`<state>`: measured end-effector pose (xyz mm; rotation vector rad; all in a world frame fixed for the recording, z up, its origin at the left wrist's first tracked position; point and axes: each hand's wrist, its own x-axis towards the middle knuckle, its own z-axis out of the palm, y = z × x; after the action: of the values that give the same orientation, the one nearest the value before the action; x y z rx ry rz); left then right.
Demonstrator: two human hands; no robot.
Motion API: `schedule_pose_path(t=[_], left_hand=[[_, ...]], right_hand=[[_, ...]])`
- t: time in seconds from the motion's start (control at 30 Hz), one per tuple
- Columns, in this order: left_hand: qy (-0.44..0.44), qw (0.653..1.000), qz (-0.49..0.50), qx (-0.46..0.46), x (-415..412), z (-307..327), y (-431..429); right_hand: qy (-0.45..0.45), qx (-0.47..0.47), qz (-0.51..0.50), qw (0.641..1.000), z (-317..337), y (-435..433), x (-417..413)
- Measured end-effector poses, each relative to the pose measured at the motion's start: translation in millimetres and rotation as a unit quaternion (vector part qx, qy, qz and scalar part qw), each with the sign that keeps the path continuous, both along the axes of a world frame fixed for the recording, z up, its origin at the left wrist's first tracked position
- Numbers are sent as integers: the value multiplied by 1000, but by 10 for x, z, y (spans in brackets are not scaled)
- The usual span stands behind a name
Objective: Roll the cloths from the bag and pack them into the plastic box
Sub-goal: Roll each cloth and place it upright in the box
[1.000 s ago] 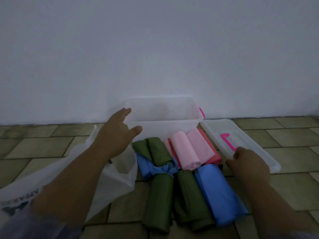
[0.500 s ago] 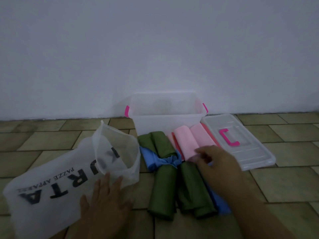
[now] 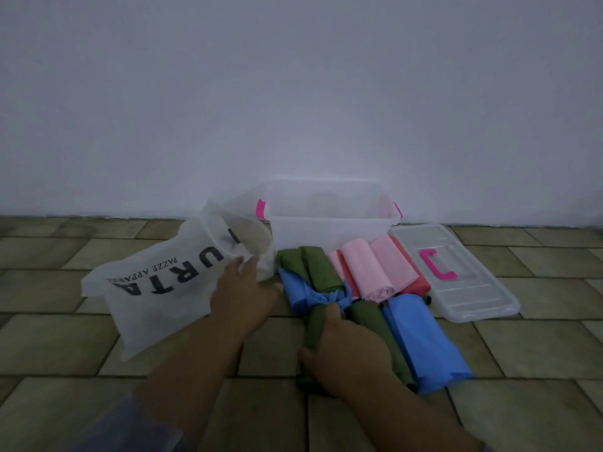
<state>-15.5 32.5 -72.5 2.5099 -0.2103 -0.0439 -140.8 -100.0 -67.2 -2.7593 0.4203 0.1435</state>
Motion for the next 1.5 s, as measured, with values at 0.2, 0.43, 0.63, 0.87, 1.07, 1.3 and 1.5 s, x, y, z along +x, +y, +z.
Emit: schedule_pose_path(t=[0.2,0.43,0.63,0.87,1.07,1.3,1.5], left_hand=[[375,897,-42,-228,-903,77,177],[481,670,88,-559,-862,31,141],[276,740,102,-605,-471,363,361],[100,967,-212,-99,-700,212,397],[213,960,-166,-73,-596,112,271],[240,948,-67,-198,-540,136,227],[189,946,-87,-247,-521,172,261]], right_hand=[[17,-9,22,1000,-63,130,-47],[-116,-42,73,990,34,216,-97],[-182,-145,165,958,-124,232,-250],[-200,-124,194,952,-207,199,-354],[-149,-114,204,961,-177,223,-357],[-57,-29,45,997,-204,546,-151],[-69,-38,0,997,-286,646,-57]])
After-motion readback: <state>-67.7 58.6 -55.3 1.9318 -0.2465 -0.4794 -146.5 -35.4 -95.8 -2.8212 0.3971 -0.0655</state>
